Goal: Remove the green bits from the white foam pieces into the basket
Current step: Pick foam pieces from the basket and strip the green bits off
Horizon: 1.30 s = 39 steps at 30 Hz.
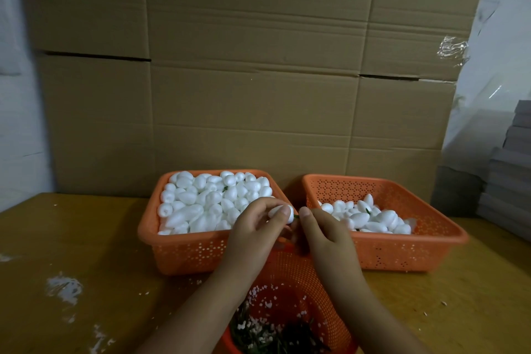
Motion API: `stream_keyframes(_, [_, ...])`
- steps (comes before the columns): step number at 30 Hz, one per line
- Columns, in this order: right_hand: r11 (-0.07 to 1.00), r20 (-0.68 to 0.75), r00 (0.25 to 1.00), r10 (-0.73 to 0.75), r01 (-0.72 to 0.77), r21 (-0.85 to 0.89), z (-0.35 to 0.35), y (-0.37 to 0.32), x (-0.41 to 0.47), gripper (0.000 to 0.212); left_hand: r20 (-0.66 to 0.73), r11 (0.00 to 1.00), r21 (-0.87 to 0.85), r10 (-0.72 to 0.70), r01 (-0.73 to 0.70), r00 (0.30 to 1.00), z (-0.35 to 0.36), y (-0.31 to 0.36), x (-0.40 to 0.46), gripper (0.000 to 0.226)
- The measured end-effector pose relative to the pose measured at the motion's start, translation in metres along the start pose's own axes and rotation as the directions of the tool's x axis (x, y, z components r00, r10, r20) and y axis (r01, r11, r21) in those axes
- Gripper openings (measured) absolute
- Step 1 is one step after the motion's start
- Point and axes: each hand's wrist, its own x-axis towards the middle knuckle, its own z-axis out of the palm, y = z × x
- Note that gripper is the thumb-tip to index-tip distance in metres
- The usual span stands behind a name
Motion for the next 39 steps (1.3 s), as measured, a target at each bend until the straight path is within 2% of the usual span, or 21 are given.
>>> stream_keyframes(3, [0.999,0.007,1.000,0.021,-0.022,0.047,0.001,0.001,0.000,0.022,-0.030,1.000,-0.017,0.000,-0.001,1.000,-0.001,-0.002,0.002,0.008])
stream_keyframes(7, [0.999,-0.002,1.000,-0.001,0.001,0.052,0.000,0.000,0.000,0.007,-0.029,1.000,-0.010,-0.013,0.012,0.999,0.000,-0.003,0.004,0.011])
stream_keyframes(12, [0.998,0.003,1.000,-0.027,0.026,0.065,0.000,-0.001,-0.002,0.009,-0.014,1.000,-0.006,-0.005,0.005,1.000,0.000,-0.003,0.003,0.027])
stream_keyframes(15, [0.996,-0.013,1.000,-0.019,0.020,0.084,-0.001,-0.001,0.000,0.008,-0.003,1.000,0.012,0.014,-0.014,1.000,-0.001,-0.003,0.003,0.014])
stream_keyframes(20, [0.993,-0.081,0.996,-0.043,0.051,0.108,-0.004,-0.001,0.000,0.009,0.047,0.992,0.106,0.070,-0.075,0.996,-0.001,-0.006,0.002,0.005])
stream_keyframes(22, [0.992,-0.119,0.992,-0.048,0.061,0.108,-0.004,-0.001,-0.001,0.012,0.075,0.982,0.167,0.078,-0.090,0.994,0.000,-0.009,0.001,0.012])
stream_keyframes(26, [0.991,-0.156,0.980,-0.119,0.127,0.037,-0.003,-0.004,-0.003,0.022,0.097,0.955,0.283,0.068,-0.093,0.993,0.002,-0.014,0.002,0.016])
stream_keyframes(29, [0.987,-0.152,0.976,-0.156,0.147,-0.071,-0.002,-0.003,-0.003,0.021,0.118,0.918,0.383,0.061,-0.102,0.991,0.001,-0.016,0.002,0.031])
stream_keyframes(31, [0.981,-0.140,0.976,-0.166,0.150,-0.120,-0.001,-0.001,-0.003,0.020,0.126,0.915,0.393,0.048,-0.094,0.991,0.001,-0.017,0.001,0.037])
stream_keyframes(33, [0.978,-0.159,0.969,-0.188,0.168,-0.127,0.000,-0.001,-0.003,0.021,0.116,0.928,0.360,0.062,-0.100,0.991,0.001,-0.016,0.000,0.034])
stream_keyframes(36, [0.989,-0.201,0.974,-0.104,0.080,-0.122,-0.002,0.001,-0.002,0.017,0.050,0.929,0.340,0.136,-0.145,0.989,0.002,-0.014,-0.001,0.023])
stream_keyframes(39, [0.987,-0.098,0.994,0.045,-0.060,-0.148,-0.002,0.006,0.001,0.029,-0.003,0.929,0.322,0.195,-0.183,0.981,0.001,-0.011,-0.001,0.019])
